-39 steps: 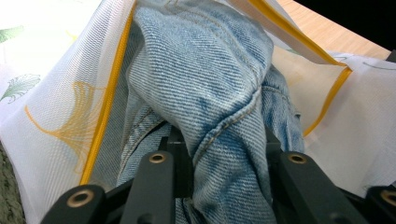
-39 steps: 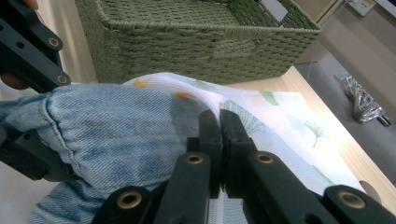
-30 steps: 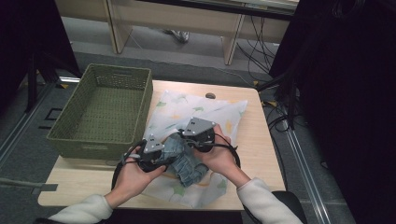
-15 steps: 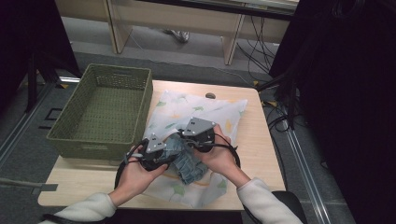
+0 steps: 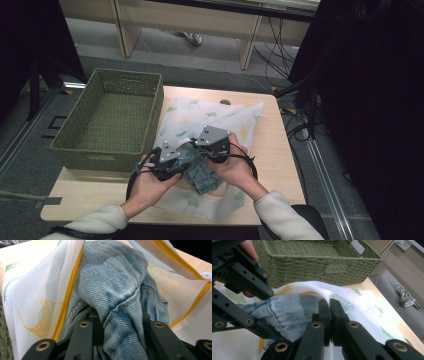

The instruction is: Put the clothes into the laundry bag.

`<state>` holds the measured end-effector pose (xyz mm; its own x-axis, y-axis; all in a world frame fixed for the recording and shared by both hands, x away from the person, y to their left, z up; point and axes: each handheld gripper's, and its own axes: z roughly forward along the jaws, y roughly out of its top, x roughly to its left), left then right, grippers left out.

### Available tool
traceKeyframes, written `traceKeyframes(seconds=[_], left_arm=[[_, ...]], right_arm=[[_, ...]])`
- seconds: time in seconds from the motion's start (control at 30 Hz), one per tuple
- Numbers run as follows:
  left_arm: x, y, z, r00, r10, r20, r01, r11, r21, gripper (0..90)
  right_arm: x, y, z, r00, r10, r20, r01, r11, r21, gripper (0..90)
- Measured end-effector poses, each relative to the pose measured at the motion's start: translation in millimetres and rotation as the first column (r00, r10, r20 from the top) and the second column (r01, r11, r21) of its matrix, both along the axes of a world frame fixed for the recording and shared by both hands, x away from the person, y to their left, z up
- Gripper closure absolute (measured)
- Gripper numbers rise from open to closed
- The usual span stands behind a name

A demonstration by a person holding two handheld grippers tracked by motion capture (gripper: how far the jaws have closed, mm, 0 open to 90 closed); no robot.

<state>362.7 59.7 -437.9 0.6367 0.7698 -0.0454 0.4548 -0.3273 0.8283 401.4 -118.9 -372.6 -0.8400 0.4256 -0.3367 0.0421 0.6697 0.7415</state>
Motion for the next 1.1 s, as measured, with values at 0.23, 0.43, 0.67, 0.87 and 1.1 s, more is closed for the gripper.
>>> traceKeyframes(seconds=[0.23,0.43,0.67,0.87,1.1], left_arm=[[2.3,-2.1,-2.1,0.9999,0.003,0.013,-0.003,0.9999,0.012,67.8],[5.1,-3.7,-4.6,0.9995,0.008,0.029,-0.009,0.9997,0.024,67.8],[7.9,-4.3,-7.9,0.9992,0.017,0.037,-0.018,0.9996,0.023,67.8],[9.8,-5.0,-9.6,0.9989,0.022,0.04,-0.023,0.9995,0.024,67.7],[11.5,-5.9,-13.1,0.9984,0.03,0.047,-0.032,0.999,0.031,67.7]], right_arm=[[-0.5,0.2,0.3,1.0,-0.003,-0.003,0.003,1.0,0.004,89.8],[-0.8,0.3,0.4,1.0,-0.003,-0.003,0.003,1.0,0.007,89.8],[-0.9,0.3,0.9,1.0,-0.001,0.001,0.001,1.0,0.008,89.8],[-0.9,0.1,0.4,1.0,-0.005,-0.003,0.005,1.0,0.006,89.8],[-1.1,0.3,0.5,1.0,-0.007,-0.003,0.007,1.0,0.009,89.8]])
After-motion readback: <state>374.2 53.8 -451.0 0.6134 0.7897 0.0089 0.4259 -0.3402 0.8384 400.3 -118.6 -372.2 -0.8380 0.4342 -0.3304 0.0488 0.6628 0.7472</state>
